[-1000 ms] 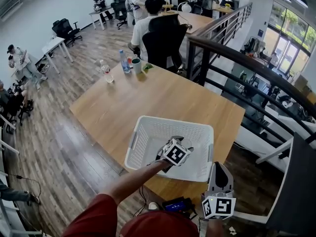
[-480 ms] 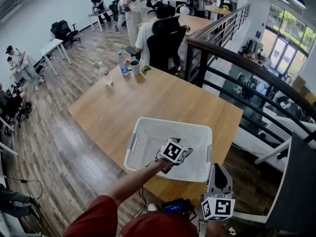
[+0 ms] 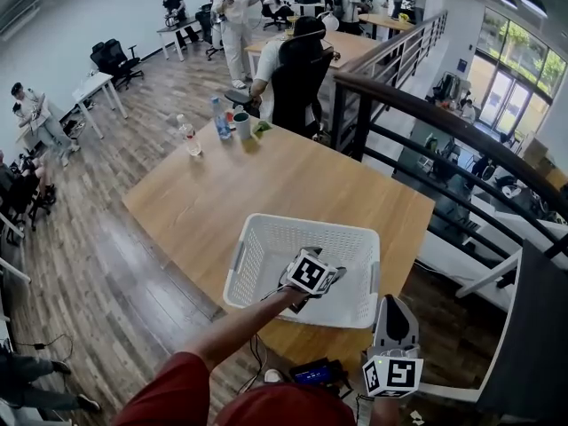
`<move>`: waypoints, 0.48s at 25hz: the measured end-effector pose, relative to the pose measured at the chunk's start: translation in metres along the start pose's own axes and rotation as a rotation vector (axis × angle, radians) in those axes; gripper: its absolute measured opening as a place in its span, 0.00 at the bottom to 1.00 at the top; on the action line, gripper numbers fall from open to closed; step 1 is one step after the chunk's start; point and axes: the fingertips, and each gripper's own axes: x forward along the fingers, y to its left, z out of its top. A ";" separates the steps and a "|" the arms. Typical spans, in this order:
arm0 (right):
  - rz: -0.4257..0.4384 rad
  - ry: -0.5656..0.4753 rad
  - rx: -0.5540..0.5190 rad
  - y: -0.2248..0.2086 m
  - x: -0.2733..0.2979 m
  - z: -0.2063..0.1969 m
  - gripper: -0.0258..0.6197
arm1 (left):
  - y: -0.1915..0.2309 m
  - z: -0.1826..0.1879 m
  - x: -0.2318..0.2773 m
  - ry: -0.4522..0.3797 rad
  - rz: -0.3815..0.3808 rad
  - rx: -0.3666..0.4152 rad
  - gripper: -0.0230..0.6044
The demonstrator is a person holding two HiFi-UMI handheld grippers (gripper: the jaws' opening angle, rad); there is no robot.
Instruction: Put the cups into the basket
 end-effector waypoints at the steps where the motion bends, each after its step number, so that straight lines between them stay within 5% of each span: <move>1: 0.001 -0.001 -0.001 0.000 0.000 0.000 0.06 | 0.000 0.001 -0.001 -0.003 0.000 -0.002 0.60; 12: 0.011 -0.007 -0.015 0.005 -0.002 0.006 0.06 | 0.008 0.021 -0.029 -0.095 0.059 -0.009 0.60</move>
